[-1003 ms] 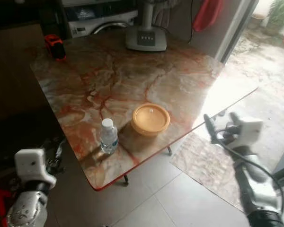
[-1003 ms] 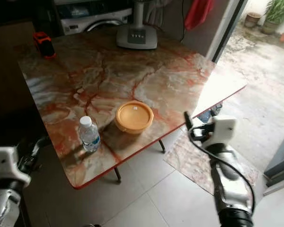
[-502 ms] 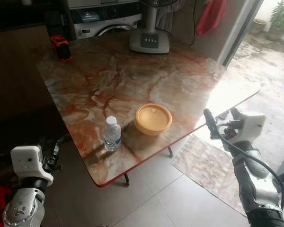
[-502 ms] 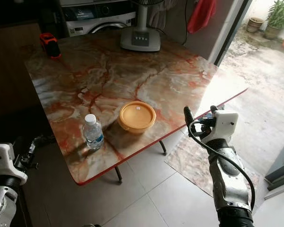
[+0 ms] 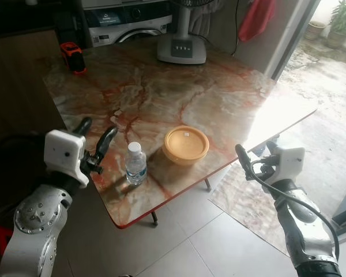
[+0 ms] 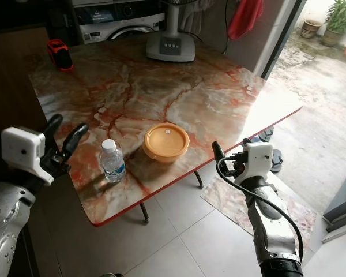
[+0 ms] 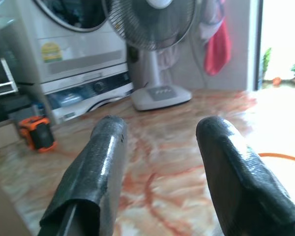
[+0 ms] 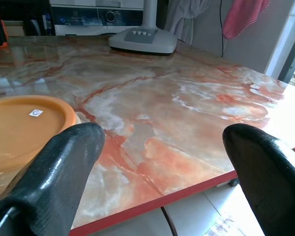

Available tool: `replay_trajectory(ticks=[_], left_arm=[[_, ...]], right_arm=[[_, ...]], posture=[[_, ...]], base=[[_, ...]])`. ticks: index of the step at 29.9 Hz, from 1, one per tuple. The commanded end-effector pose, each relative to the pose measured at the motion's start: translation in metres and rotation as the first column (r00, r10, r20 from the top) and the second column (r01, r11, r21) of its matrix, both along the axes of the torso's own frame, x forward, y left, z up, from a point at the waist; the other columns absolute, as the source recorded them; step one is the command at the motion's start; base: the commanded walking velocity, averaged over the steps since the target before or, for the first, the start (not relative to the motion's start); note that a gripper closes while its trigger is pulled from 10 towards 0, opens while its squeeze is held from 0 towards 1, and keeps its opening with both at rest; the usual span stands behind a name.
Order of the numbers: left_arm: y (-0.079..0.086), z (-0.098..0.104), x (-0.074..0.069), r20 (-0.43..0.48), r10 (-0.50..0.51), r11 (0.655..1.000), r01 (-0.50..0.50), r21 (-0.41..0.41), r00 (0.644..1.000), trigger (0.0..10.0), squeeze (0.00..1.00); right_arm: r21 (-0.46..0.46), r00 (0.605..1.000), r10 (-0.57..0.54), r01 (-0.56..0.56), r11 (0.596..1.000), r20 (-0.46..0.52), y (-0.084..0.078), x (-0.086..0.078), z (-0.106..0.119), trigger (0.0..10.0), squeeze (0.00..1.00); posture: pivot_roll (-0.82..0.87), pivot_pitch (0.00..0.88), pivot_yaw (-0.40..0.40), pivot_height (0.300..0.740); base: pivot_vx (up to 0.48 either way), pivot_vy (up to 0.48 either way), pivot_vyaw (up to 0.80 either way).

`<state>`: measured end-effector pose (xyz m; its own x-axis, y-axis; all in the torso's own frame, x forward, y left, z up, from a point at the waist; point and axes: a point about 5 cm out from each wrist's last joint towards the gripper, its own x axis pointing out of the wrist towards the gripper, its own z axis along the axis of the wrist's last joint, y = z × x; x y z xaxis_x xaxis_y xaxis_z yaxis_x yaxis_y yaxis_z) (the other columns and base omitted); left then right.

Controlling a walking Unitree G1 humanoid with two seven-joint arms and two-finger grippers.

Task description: Restocking fridge

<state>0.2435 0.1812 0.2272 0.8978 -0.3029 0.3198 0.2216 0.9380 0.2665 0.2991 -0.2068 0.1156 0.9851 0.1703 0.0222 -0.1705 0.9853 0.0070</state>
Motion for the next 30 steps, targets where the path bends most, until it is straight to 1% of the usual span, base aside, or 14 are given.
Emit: replay_trajectory(ticks=[1,12,13,14,15,17,19,21,22,24,26,28,29,30], left_arm=[[-0.004,0.0,-0.002,-0.026,-0.029,0.999,0.028,-0.016,0.999,10.0,1.0],[-0.008,-0.004,-0.002,-0.084,-0.038,0.999,0.035,-0.036,0.996,10.0,1.0],[-0.009,-0.004,-0.001,-0.093,-0.042,0.998,0.037,-0.055,0.995,10.0,0.0],[-0.012,-0.002,0.002,-0.105,-0.043,0.994,0.032,-0.104,0.994,10.0,0.0],[-0.023,0.002,0.007,-0.123,-0.087,0.987,0.069,-0.145,0.989,10.0,0.0],[-0.025,0.003,0.008,-0.126,-0.099,0.986,0.08,-0.149,0.987,10.0,0.0],[-0.038,0.011,0.016,-0.175,-0.149,0.98,0.121,-0.159,0.973,10.0,0.0],[-0.042,0.015,0.019,-0.189,-0.17,0.976,0.139,-0.165,0.967,10.0,0.0],[-0.051,0.024,0.024,-0.232,-0.243,0.96,0.201,-0.193,0.942,10.0,0.0],[-0.052,0.027,0.026,-0.237,-0.259,0.959,0.219,-0.182,0.937,10.0,0.0],[-0.053,0.033,0.03,-0.277,-0.248,0.966,0.216,-0.143,0.928,10.0,0.0],[-0.049,0.036,0.037,-0.35,-0.189,0.981,0.165,-0.097,0.918,10.0,0.0],[-0.045,0.039,0.043,-0.418,-0.156,0.988,0.131,-0.087,0.895,10.0,0.0],[-0.043,0.04,0.045,-0.439,-0.152,0.988,0.125,-0.091,0.885,10.0,0.0]], right_arm=[[-0.014,1.0,-0.005,0.005,1.0,-0.004,-0.001,-0.001,0.0,10.0,0.0],[-0.016,1.0,0.0,0.0,1.0,-0.008,0.0,-0.001,0.0,10.0,0.0],[-0.016,1.0,-0.001,0.001,1.0,-0.008,-0.001,-0.001,0.0,10.0,0.0],[-0.017,1.0,-0.001,0.001,1.0,-0.008,-0.001,-0.001,0.001,10.0,0.0],[-0.023,1.0,0.004,-0.004,1.0,-0.014,-0.001,0.0,0.0,10.0,0.0],[-0.025,1.0,0.005,-0.006,1.0,-0.016,-0.001,0.0,0.0,10.0,0.0],[-0.037,0.999,0.017,-0.018,0.999,-0.028,0.001,0.002,-0.001,10.0,0.0],[-0.036,0.999,0.02,-0.021,0.999,-0.03,0.002,0.003,-0.001,10.0,0.0],[-0.037,0.999,0.026,-0.028,0.999,-0.034,0.003,0.005,-0.001,10.0,0.0],[-0.036,0.999,0.031,-0.032,0.999,-0.035,0.004,0.005,-0.002,10.0,0.0],[-0.037,0.998,0.044,-0.046,0.998,-0.038,0.006,0.006,-0.002,10.0,0.0],[-0.032,0.998,0.054,-0.056,0.998,-0.036,0.008,0.006,-0.001,10.0,0.0],[-0.035,0.998,0.057,-0.058,0.998,-0.038,0.008,0.007,-0.001,10.0,0.0],[-0.038,0.998,0.056,-0.058,0.998,-0.04,0.008,0.007,-0.001,10.0,0.0]], posture=[[0.09,0.076,-0.074,0.74],[0.09,0.078,-0.075,0.74],[0.09,0.078,-0.075,0.74],[0.1,0.079,-0.08,0.74],[0.09,0.074,-0.084,0.74],[0.09,0.074,-0.084,0.74],[0.09,0.067,-0.09,0.74],[0.09,0.067,-0.09,0.74],[0.1,0.068,-0.1,0.74],[0.1,0.068,-0.101,0.74],[0.1,0.065,-0.102,0.74],[0.1,0.067,-0.101,0.74],[0.11,0.069,-0.1,0.74],[0.11,0.069,-0.1,0.74]], base=[[0.0,0.0,0.0],[0.0,0.0,0.0],[0.0,0.0,0.0],[0.0,0.0,0.0],[0.0,0.0,0.0],[0.0,0.0,0.0],[0.0,0.0,0.0],[0.0,0.0,0.0],[0.0,0.0,0.0],[0.0,0.0,0.0],[0.0,0.0,0.0],[0.0,0.0,0.0],[0.0,0.0,0.0],[0.0,0.0,0.0]])
